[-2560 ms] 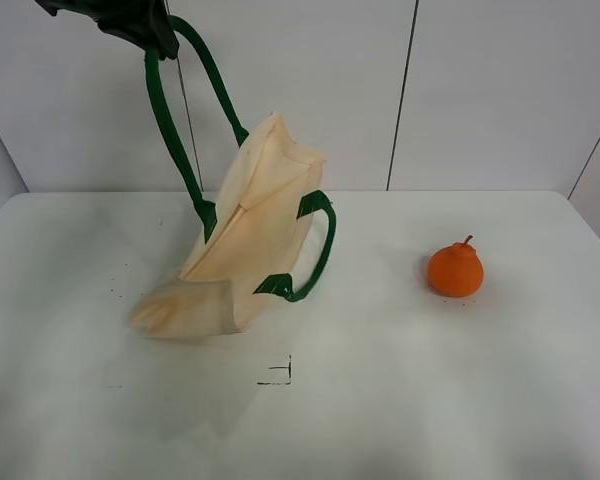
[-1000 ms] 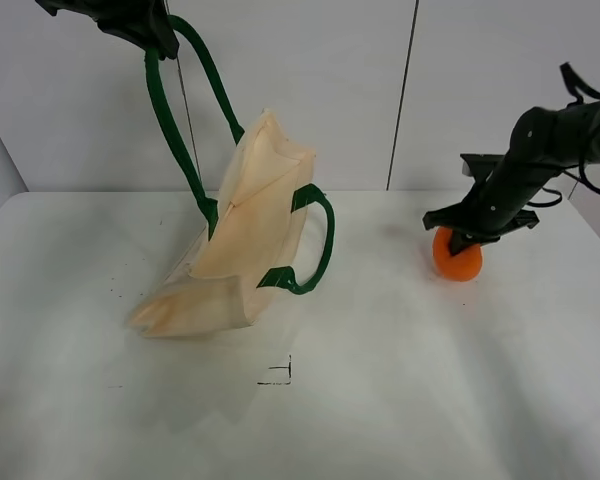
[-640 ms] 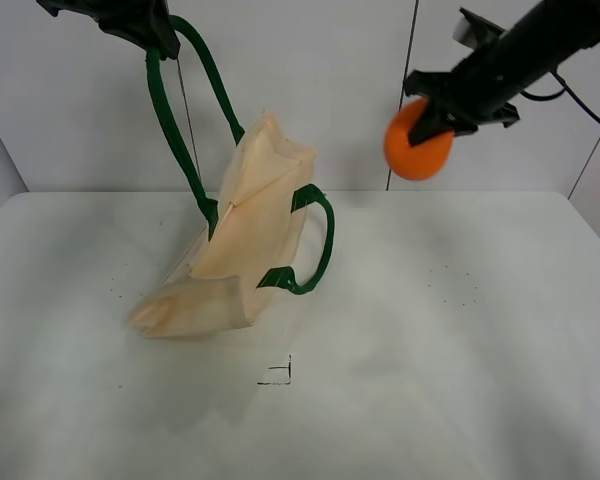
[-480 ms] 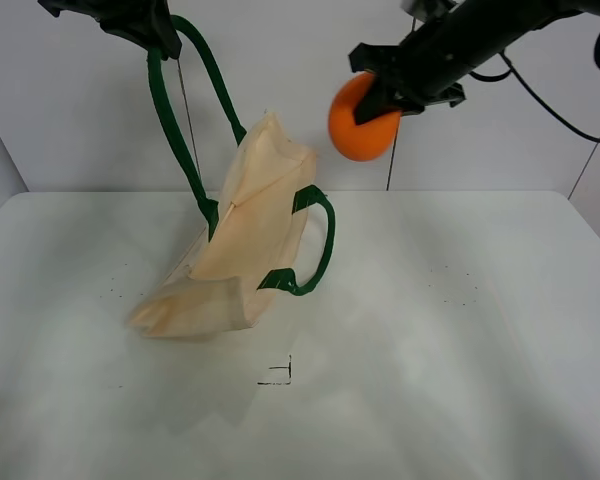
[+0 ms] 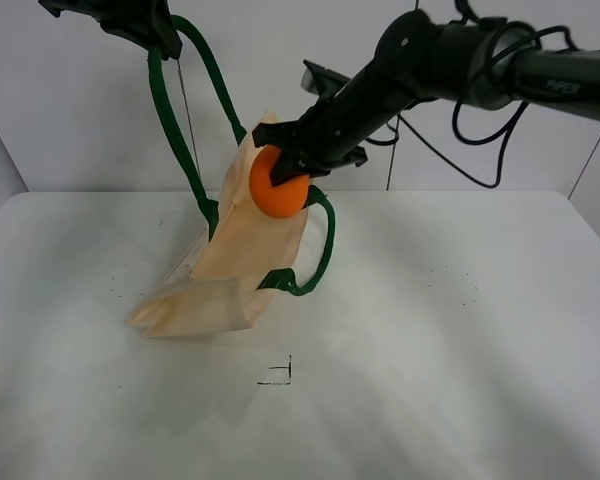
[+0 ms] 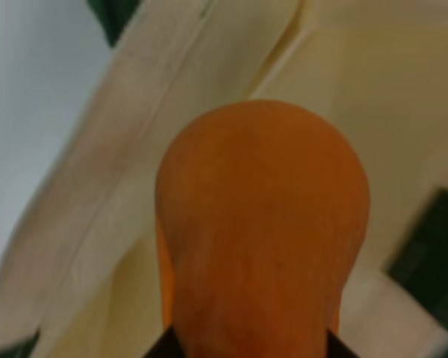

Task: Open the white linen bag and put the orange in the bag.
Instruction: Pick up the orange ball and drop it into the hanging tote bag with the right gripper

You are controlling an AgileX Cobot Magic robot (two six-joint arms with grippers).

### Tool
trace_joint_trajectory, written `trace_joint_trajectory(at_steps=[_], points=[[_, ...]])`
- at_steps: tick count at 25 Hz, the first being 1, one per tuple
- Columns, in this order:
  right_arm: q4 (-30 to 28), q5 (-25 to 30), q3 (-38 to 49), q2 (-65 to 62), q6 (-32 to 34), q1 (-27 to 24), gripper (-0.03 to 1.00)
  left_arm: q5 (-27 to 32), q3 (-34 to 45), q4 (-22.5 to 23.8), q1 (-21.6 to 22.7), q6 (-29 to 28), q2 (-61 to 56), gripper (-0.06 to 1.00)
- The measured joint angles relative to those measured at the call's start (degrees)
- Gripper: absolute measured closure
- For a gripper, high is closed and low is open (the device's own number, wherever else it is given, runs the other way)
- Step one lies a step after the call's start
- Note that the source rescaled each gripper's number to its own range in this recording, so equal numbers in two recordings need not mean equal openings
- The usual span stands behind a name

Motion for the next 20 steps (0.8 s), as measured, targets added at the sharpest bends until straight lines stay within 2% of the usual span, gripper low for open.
trace_joint_trajectory(at_steps=[6,10,11,12,13,14,15,17,20], points=[[3.43,-7.14,0.0,5.94,0.14,3.08,0.97,0.0,0.0,0.0,0.0,0.0,0.0,0.94],[3.36,-8.33,0.0,8.0,-0.04,3.88,0.96,0.0,0.0,0.0,0.0,0.0,0.0,0.94],[3.06,-8.37,0.0,8.17,-0.04,3.9,0.91,0.0,0.0,0.0,0.0,0.0,0.0,0.94],[2.87,-8.39,0.0,8.17,-0.04,3.9,0.8,0.0,0.0,0.0,0.0,0.0,0.0,0.94],[2.87,-8.44,0.0,8.17,-0.1,3.95,0.65,0.0,0.0,0.0,0.0,0.0,0.0,0.94],[2.87,-8.44,0.0,8.17,-0.34,3.95,0.39,0.0,0.0,0.0,0.0,0.0,0.0,0.94],[2.87,-8.21,0.0,8.17,-0.86,3.95,0.21,0.0,0.0,0.0,0.0,0.0,0.0,0.94],[2.6,-7.25,0.0,8.17,-1.83,3.95,0.06,0.0,0.0,0.0,0.0,0.0,0.0,0.94],[-0.65,-4.59,0.0,7.33,-2.0,4.01,-0.02,0.0,0.0,0.0,0.0,0.0,0.0,0.94]])
